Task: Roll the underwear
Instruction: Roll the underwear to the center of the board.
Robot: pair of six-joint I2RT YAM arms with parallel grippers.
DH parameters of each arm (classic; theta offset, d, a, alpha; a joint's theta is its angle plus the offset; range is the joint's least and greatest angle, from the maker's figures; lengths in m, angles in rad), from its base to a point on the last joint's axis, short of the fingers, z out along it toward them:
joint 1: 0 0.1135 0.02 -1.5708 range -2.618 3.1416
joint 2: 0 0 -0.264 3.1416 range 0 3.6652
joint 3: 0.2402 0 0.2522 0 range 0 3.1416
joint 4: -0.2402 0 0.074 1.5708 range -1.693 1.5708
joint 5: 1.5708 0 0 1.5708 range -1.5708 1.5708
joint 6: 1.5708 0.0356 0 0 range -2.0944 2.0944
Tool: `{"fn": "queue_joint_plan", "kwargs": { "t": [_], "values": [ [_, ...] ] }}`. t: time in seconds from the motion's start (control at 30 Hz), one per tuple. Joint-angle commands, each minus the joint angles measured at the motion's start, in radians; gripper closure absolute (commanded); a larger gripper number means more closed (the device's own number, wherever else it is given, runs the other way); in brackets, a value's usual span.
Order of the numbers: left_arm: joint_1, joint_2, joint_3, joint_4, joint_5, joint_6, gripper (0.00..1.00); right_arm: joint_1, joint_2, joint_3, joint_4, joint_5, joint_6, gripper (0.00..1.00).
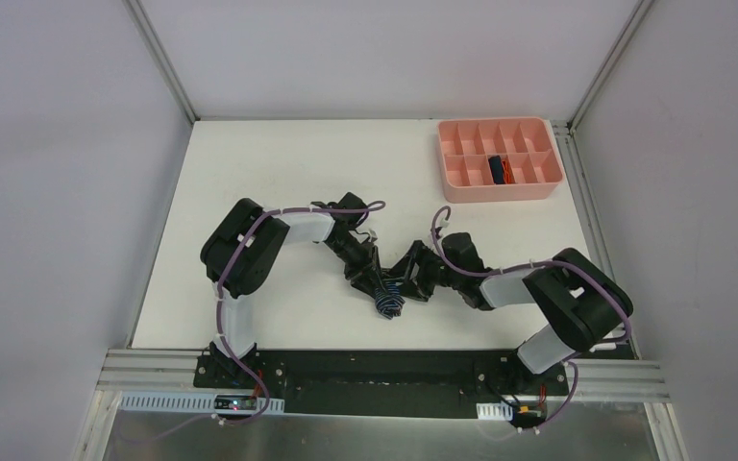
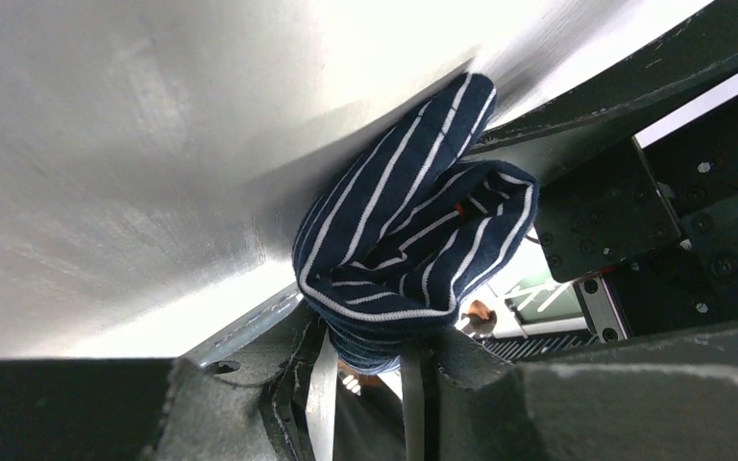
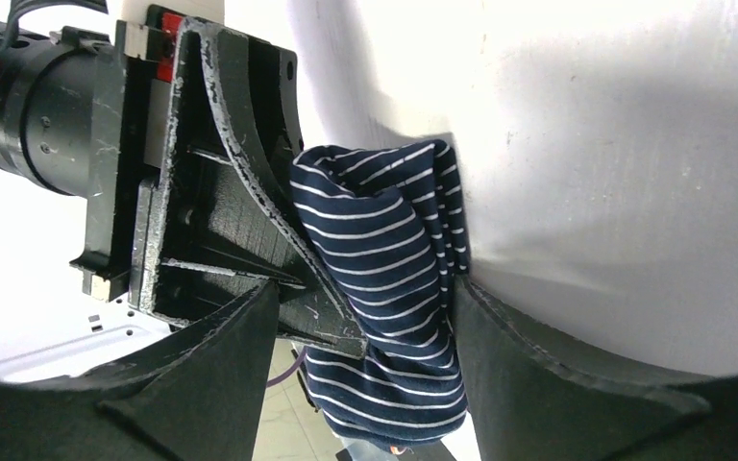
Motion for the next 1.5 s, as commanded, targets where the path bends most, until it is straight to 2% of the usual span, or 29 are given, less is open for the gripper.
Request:
{"fn": "queue_joint_plan", "kwargs": {
  "t": [0.0,0.1,0.2,0.27,0.47,0.57,0.7,0.83,0.9,1.03,1.23,1.33,1.47],
  "values": [
    [-0.020,0.050,-0.015,-0.050,-0.004,-0.068,0.77,0.023,0.009,-0.015,-0.099,0.036,-0.058,0.30],
    [-0.020,0.050,-0.022,-0.050,-0.006,-0.063,0.77,0.024,0.017,-0.019,-0.103,0.031,-0.058,0.33],
    [-0.020,0.052,-0.027,-0.050,-0.010,-0.055,0.77,0.021,0.042,-0.020,-0.084,0.026,-0.044,0.49],
    [-0.020,0.056,-0.027,-0.050,-0.012,-0.049,0.77,0.019,0.061,-0.023,-0.060,0.019,-0.035,0.54],
    [-0.020,0.059,-0.039,-0.050,-0.019,-0.019,0.80,0.017,0.114,0.001,-0.046,-0.014,-0.037,0.49],
    [-0.020,0.060,-0.039,-0.050,-0.017,-0.010,0.80,0.017,0.137,0.017,-0.046,-0.025,-0.040,0.50],
    [-0.020,0.066,-0.027,-0.049,-0.016,-0.003,0.80,0.017,0.153,0.025,-0.044,-0.037,-0.041,0.70],
    [-0.020,0.069,-0.016,-0.050,-0.015,-0.001,0.79,0.018,0.143,0.029,-0.063,-0.045,-0.048,0.77],
    [-0.019,0.069,-0.014,-0.050,-0.015,0.000,0.79,0.017,0.133,0.044,-0.099,-0.051,-0.062,0.84],
    [-0.020,0.064,-0.010,-0.049,-0.016,0.002,0.74,0.017,0.099,0.085,-0.192,-0.058,-0.091,1.00],
    [-0.018,0.025,-0.006,-0.050,-0.024,0.003,0.61,0.017,0.046,0.151,-0.331,-0.042,-0.132,1.00],
    [-0.017,-0.002,-0.011,-0.056,-0.040,0.003,0.50,0.018,-0.008,0.183,-0.449,0.018,-0.176,1.00],
    [-0.015,-0.031,-0.021,-0.065,-0.056,0.005,0.40,0.017,-0.081,0.222,-0.602,0.101,-0.246,1.00]
  ]
}}
